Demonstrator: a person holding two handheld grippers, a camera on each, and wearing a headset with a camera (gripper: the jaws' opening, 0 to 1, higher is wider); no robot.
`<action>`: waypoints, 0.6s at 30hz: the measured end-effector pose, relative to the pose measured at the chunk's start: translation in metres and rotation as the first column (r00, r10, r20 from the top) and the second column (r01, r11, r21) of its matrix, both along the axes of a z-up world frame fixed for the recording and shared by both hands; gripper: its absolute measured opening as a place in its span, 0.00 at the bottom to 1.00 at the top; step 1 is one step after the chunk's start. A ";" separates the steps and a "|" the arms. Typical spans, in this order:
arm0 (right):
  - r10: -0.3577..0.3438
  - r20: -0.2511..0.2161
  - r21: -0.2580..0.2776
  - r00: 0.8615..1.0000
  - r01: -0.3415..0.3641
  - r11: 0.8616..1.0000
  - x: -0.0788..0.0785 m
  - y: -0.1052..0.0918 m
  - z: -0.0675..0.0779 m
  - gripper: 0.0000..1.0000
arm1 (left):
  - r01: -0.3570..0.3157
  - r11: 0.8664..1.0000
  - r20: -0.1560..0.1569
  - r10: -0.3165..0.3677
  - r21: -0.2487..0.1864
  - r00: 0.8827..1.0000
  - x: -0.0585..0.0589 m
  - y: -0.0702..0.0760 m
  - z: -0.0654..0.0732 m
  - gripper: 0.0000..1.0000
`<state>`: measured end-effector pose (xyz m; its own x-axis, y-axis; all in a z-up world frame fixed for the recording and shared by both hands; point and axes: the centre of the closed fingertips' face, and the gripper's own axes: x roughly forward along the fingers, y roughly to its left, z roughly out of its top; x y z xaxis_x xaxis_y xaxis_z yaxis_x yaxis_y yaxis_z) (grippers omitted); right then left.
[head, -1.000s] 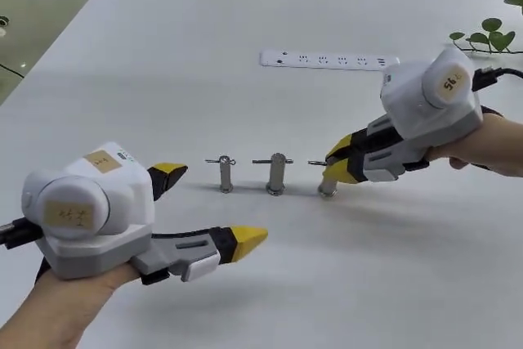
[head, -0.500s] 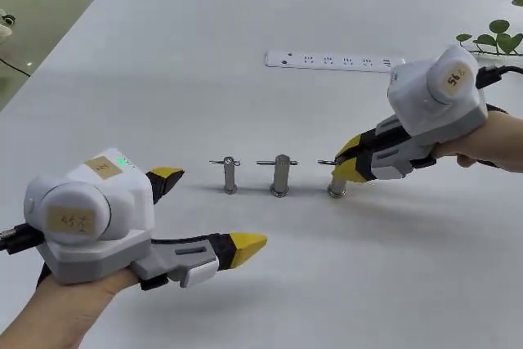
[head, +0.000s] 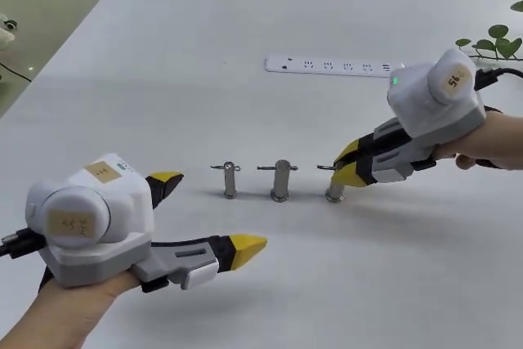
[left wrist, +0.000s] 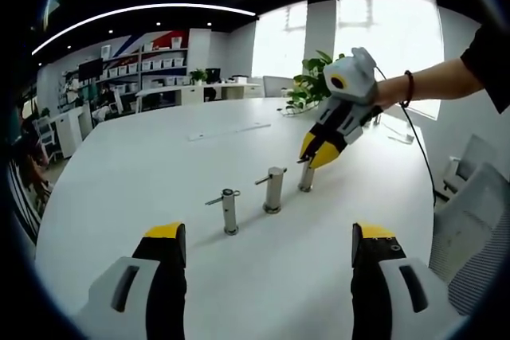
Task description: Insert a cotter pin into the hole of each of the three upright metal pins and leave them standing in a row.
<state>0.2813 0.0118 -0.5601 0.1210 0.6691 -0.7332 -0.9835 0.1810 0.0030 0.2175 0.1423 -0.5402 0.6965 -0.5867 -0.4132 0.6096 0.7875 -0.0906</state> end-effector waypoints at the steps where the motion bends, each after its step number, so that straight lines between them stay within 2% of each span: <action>1: -0.002 -0.005 0.002 1.000 0.002 1.000 0.000 0.000 0.000 0.08 | 0.000 1.000 0.001 0.000 0.001 1.000 0.000 0.000 0.000 0.85; 8: -0.011 -0.020 0.012 1.000 0.011 1.000 -0.001 0.001 0.000 0.09 | -0.005 1.000 0.001 0.005 0.000 1.000 0.001 0.001 0.000 0.85; 12: -0.017 -0.003 0.023 1.000 0.017 1.000 -0.001 0.002 0.002 0.17 | -0.014 1.000 0.002 0.015 -0.008 1.000 0.001 0.003 0.001 0.85; 18: -0.042 0.015 0.040 0.999 0.041 0.998 -0.005 0.002 0.010 0.22 | -0.024 1.000 0.006 0.024 -0.010 1.000 0.003 0.006 0.005 0.85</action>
<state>0.2760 0.0134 -0.5499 0.1603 0.6917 -0.7042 -0.9751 0.2216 -0.0044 0.2203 0.1479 -0.5357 0.7131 -0.5738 -0.4028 0.5911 0.8011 -0.0947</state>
